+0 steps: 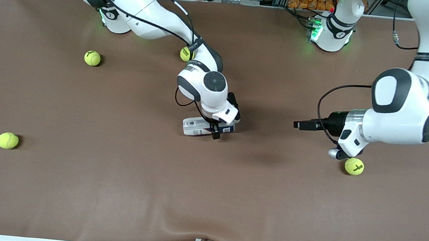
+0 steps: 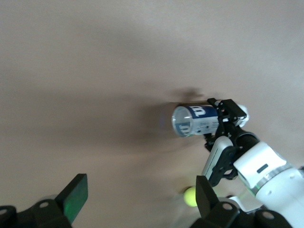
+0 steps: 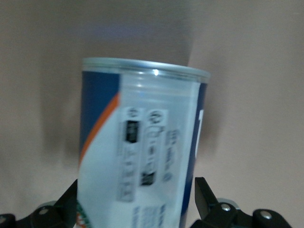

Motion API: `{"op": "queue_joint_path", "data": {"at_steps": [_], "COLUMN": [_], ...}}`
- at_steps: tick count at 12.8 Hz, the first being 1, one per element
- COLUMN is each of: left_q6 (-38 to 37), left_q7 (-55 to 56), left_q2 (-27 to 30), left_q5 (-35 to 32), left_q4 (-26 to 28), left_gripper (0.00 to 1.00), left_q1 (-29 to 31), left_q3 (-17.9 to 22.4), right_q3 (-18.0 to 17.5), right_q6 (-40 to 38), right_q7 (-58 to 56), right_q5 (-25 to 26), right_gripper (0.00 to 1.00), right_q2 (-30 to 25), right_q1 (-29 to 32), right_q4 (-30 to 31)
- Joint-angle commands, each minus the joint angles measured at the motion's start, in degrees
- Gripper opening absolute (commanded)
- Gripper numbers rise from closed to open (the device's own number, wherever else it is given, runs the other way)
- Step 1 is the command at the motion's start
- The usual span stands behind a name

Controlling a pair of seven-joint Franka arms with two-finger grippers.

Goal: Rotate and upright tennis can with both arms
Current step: 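Carry the can with the right gripper while the left gripper approaches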

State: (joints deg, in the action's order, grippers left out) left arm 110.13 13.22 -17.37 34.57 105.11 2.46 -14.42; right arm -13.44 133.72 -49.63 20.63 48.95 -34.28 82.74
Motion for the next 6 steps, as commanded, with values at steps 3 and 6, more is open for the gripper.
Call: {"op": "queue_joint_path", "data": {"at_steps": [3,6], "left_q6": [12.28,19.58], "left_q7": [-3.37,-3.37], "left_q2": [0.06,-1.95], "left_q5": [11.19,20.68], "left_q4": [7.99,9.85], "left_gripper": [1.0,1.0], "left_q1": [-3.16,-6.67], "left_q3": [-1.04,-1.4], "right_q3": [-0.63,-0.36], "right_q6": [-5.46,-12.93], "right_q7": [6.82,10.85], "right_q5": [-4.34,-10.24], "right_gripper": [1.0,1.0], "right_q2": [-6.74,-15.7], "right_q1": [0.53,3.94], "right_q4": [-0.47,-0.3]}}
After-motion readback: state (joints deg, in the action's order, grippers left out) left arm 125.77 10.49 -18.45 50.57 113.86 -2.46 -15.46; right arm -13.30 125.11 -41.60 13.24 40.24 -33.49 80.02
